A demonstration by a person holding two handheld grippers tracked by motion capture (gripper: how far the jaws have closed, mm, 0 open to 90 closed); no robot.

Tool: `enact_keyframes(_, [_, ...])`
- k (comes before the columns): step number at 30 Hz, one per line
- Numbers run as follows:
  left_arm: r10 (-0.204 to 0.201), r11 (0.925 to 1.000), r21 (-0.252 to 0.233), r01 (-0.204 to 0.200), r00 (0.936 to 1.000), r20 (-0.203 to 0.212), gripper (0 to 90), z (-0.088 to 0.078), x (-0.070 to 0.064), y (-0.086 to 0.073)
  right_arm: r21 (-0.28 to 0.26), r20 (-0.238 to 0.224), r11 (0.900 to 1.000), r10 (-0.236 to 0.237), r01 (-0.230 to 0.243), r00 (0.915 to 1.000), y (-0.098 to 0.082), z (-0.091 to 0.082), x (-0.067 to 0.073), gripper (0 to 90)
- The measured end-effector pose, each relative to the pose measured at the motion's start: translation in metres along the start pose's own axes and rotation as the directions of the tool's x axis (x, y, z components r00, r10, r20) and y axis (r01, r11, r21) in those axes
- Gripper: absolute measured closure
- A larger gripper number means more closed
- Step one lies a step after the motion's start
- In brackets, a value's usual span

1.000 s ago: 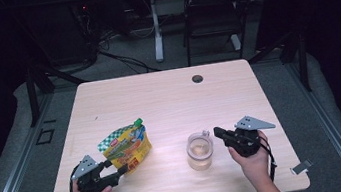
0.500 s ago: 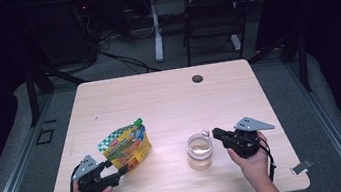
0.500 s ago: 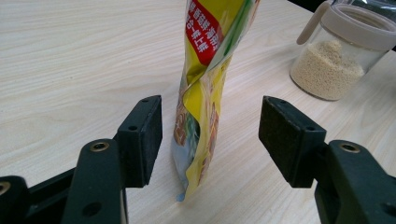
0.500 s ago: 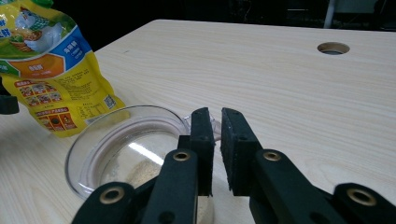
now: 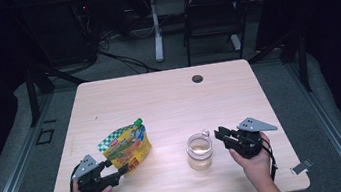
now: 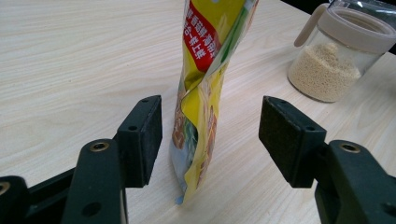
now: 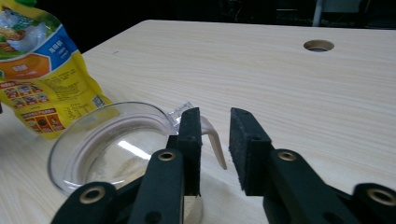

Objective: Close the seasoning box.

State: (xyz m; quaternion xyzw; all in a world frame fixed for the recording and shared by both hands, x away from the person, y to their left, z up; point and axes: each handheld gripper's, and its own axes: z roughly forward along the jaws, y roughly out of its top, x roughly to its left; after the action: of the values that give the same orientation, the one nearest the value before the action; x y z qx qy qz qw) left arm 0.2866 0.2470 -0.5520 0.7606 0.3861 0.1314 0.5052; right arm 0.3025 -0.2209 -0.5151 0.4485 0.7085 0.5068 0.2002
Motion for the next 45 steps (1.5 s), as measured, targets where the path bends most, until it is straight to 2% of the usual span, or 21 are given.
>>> enact_keyframes(4, [-0.001, 1.0, 0.0, 0.001, 1.0, 0.001, 40.0, 0.0, 0.0, 0.0, -0.009, 0.029, 1.0, 0.017, -0.016, 0.9994, -0.002, 0.001, -0.003, 63.8])
enact_keyframes(8, [-0.001, 1.0, -0.002, 0.001, 1.0, 0.003, 40.0, 0.002, 0.0, 0.0, 0.016, 0.058, 1.0, 0.015, -0.016, 0.9982, -0.006, 0.002, -0.006, 56.2])
enact_keyframes(14, [0.0, 1.0, 0.002, 0.0, 0.9999, 0.011, 40.0, 0.004, 0.0, 0.001, 0.038, 0.114, 0.998, 0.035, -0.039, 0.9928, -0.012, 0.002, -0.014, 50.5])
enact_keyframes(17, [-0.001, 1.0, -0.008, 0.001, 1.0, -0.003, 40.0, 0.006, 0.0, 0.002, 0.049, 0.127, 0.997, 0.054, -0.06, 0.9905, -0.015, 0.002, -0.019, 49.0])
enact_keyframes(18, [0.0, 1.0, 0.005, 0.0, 0.9999, 0.013, 40.0, 0.006, 0.001, 0.002, 0.054, 0.13, 0.996, 0.059, -0.066, 0.9898, -0.016, 0.001, -0.02, 48.7])
enact_keyframes(21, [-0.003, 1.0, 0.0, 0.003, 0.9999, 0.014, 40.0, 0.007, 0.001, 0.003, 0.064, 0.137, 0.995, 0.072, -0.081, 0.988, -0.019, 0.001, -0.023, 47.8])
enact_keyframes(23, [-0.002, 0.9999, -0.01, 0.002, 1.0, 0.0, 40.0, 0.008, 0.001, 0.003, 0.072, 0.144, 0.994, 0.069, -0.08, 0.9872, -0.02, 0.001, -0.024, 46.5])
enact_keyframes(29, [0.0, 1.0, 0.004, 0.0, 0.9999, 0.017, 39.9, 0.008, 0.001, 0.003, 0.092, 0.156, 0.992, 0.071, -0.086, 0.9853, -0.023, 0.002, -0.028, 45.3])
enact_keyframes(32, [0.001, 1.0, 0.006, -0.001, 0.9999, 0.017, 40.0, 0.007, 0.002, 0.003, 0.083, 0.154, 0.992, 0.084, -0.098, 0.9845, -0.024, 0.004, -0.028, 45.3])
enact_keyframes(36, [0.003, 1.0, 0.007, -0.003, 0.9999, 0.017, 40.0, 0.007, 0.002, 0.003, 0.102, 0.16, 0.988, 0.095, -0.112, 0.9825, -0.026, 0.005, -0.031, 45.3])
enact_keyframes(37, [-0.001, 1.0, -0.007, 0.001, 1.0, 0.003, 40.0, 0.009, 0.001, 0.003, 0.099, 0.158, 0.988, 0.101, -0.118, 0.9822, -0.026, 0.005, -0.031, 45.3])
enact_keyframes(39, [0.008, 0.9999, 0.013, -0.008, 0.9999, 0.015, 39.9, 0.008, 0.002, 0.003, 0.098, 0.16, 0.987, 0.108, -0.124, 0.9811, -0.027, 0.005, -0.032, 45.3])
enact_keyframes(44, [-0.001, 0.9999, 0.011, 0.001, 0.9999, 0.015, 39.9, 0.008, 0.001, 0.003, 0.106, 0.162, 0.987, 0.102, -0.12, 0.9816, -0.027, 0.006, -0.031, 45.3])
enact_keyframes(45, [-0.002, 1.0, -0.001, 0.002, 1.0, -0.002, 40.0, 0.009, 0.001, 0.002, 0.105, 0.162, 0.987, 0.102, -0.12, 0.9816, -0.027, 0.006, -0.031, 45.3])
